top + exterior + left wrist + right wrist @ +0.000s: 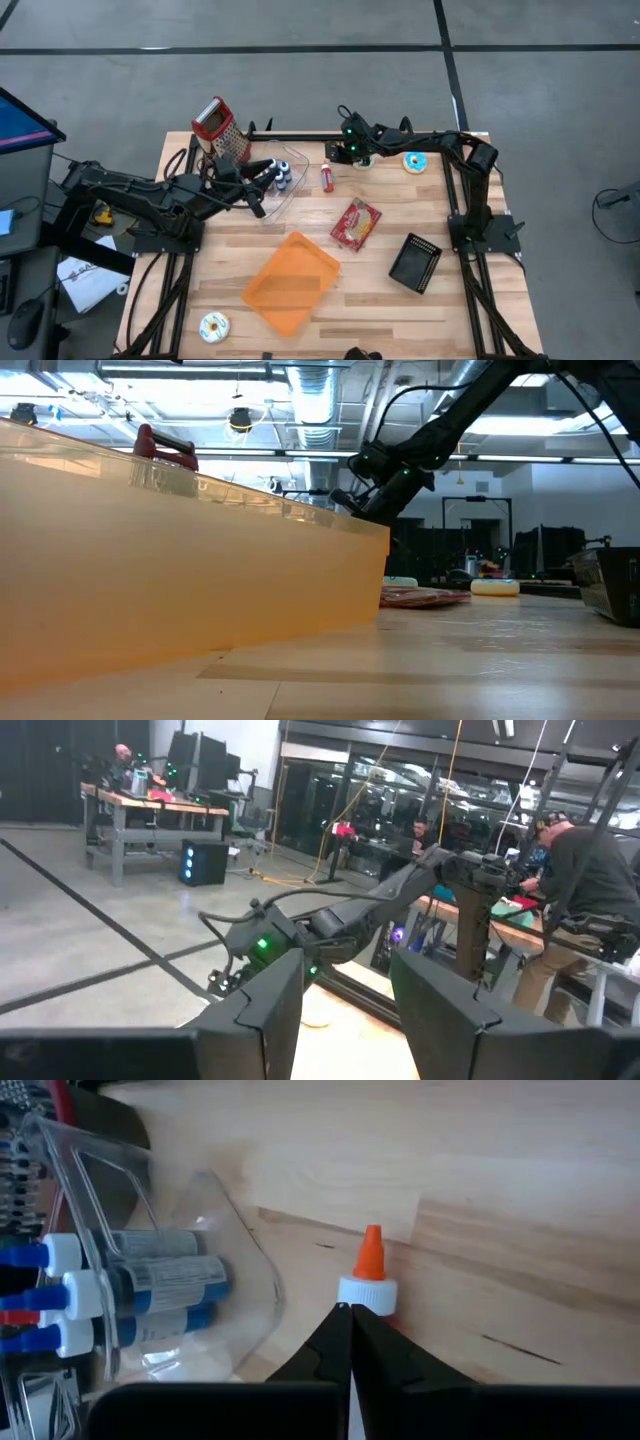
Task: Pick & Place Food Item
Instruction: Put the orange food coloring bottle into the transparent bin
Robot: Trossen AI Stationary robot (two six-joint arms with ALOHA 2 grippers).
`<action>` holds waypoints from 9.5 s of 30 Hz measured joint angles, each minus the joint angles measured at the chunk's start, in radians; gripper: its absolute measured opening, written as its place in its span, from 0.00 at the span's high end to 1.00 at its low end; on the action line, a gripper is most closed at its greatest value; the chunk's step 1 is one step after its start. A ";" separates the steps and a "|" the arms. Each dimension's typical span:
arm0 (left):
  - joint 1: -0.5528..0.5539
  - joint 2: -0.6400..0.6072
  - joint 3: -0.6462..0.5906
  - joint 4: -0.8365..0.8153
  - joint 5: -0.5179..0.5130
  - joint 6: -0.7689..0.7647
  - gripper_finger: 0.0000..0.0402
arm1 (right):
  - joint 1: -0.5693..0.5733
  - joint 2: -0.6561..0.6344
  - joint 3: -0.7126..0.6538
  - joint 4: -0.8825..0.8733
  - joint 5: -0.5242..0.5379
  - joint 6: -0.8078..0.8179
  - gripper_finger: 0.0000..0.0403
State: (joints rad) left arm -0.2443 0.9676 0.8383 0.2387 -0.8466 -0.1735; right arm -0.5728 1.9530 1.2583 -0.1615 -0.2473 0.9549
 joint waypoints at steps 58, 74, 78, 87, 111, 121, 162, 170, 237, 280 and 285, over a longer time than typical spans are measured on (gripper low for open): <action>-0.003 0.000 0.000 0.014 0.015 -0.018 0.63 | 0.180 -0.002 -0.001 -0.114 0.171 0.065 1.00; -0.006 0.000 0.000 0.018 0.015 -0.019 0.63 | 0.198 -0.001 -0.001 -0.115 0.199 0.070 1.00; -0.006 0.000 0.000 0.018 0.015 -0.019 0.63 | 0.207 -0.001 -0.001 -0.105 0.197 0.071 1.00; -0.006 0.000 0.000 0.017 0.015 -0.019 0.63 | 0.203 -0.001 -0.001 -0.090 0.196 0.093 1.00; -0.006 0.000 0.000 0.015 0.014 -0.026 0.63 | 0.232 -0.015 -0.003 -0.102 0.239 0.109 1.00; -0.006 0.000 0.000 0.016 0.014 -0.027 0.63 | 0.239 0.000 -0.007 -0.097 0.278 0.111 1.00; -0.026 0.000 0.000 0.032 0.025 -0.071 0.63 | 0.226 -0.080 -0.006 -0.079 0.446 0.157 1.00; -0.026 0.000 0.000 0.033 0.025 -0.079 0.63 | 0.197 0.001 -0.006 -0.021 0.407 0.205 1.00; -0.110 0.002 0.000 0.031 0.025 -0.123 0.63 | 0.286 0.049 0.002 0.096 0.321 0.108 1.00; -0.156 0.002 0.000 0.031 0.034 -0.164 0.63 | 0.393 -0.089 0.005 -0.234 0.380 0.061 0.40; -0.156 0.002 0.000 0.031 0.033 -0.150 0.63 | 0.385 -0.054 0.005 -0.261 0.367 0.058 0.36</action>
State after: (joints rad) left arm -0.4000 0.9695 0.8384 0.2699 -0.8134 -0.3231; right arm -0.1875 1.8987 1.2636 -0.4223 0.1192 1.0134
